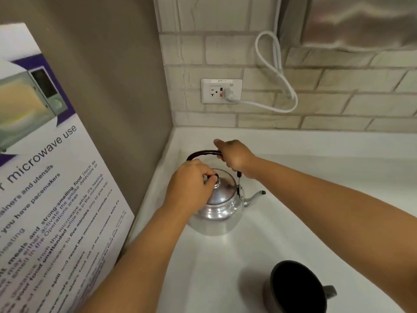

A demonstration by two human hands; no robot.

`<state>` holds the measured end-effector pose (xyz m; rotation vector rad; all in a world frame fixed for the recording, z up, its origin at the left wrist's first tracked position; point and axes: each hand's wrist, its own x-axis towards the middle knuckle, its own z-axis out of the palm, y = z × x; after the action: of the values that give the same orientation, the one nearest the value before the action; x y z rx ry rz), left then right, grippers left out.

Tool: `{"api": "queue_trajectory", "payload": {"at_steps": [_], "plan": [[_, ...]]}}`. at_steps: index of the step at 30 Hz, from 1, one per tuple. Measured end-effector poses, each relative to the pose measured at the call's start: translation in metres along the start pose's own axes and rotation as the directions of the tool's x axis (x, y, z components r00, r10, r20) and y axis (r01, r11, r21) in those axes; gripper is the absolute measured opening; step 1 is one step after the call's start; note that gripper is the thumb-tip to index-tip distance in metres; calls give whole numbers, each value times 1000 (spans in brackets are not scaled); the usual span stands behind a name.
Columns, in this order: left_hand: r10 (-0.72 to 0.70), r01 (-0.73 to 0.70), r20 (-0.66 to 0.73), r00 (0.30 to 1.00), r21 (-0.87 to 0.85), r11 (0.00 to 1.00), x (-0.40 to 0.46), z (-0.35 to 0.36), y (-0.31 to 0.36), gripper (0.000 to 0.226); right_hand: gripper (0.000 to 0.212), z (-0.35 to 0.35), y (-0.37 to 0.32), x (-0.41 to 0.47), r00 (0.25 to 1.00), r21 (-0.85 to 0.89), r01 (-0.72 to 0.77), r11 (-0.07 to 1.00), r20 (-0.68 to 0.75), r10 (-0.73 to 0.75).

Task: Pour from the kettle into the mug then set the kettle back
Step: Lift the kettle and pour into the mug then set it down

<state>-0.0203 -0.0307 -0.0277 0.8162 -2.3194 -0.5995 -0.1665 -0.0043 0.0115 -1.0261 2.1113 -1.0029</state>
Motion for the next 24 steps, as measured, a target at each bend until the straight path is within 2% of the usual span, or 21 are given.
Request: {"api": "queue_trajectory", "payload": {"at_steps": [2,4,6,8,11,14,17,21,24], "plan": [[37,-35,-47,998,45,998,-3,0,2,6,41,3,-2,-8,999,-20,36,999,-31,-36],[54,-62,-193,980,-31,998,-7,-2,7,13,43,8,0,-18,992,-30,87,996,-87,-89],[44,-105,-395,918,-134,985,-7,-7,12,13,47,11,0,-28,978,-12,143,990,-151,-143],[9,-106,-507,862,-162,981,-3,-14,18,12,49,10,-3,-38,959,0,204,979,-199,-200],[-130,18,-446,885,-247,969,3,-25,24,22,50,1,-18,-52,928,14,294,956,-245,-282],[-282,86,-337,898,-494,865,1,-36,35,31,47,-11,-37,-67,890,17,378,926,-284,-358],[-324,51,-423,846,-540,840,-1,-51,50,40,43,-22,-52,-89,868,60,437,897,-287,-404],[-395,43,-498,772,-579,814,-16,-64,66,45,29,-37,-53,-129,857,137,504,853,-200,-474],[-407,49,-513,756,-576,816,-35,-70,74,48,27,-52,-28,-156,840,129,536,834,-184,-511]]}}
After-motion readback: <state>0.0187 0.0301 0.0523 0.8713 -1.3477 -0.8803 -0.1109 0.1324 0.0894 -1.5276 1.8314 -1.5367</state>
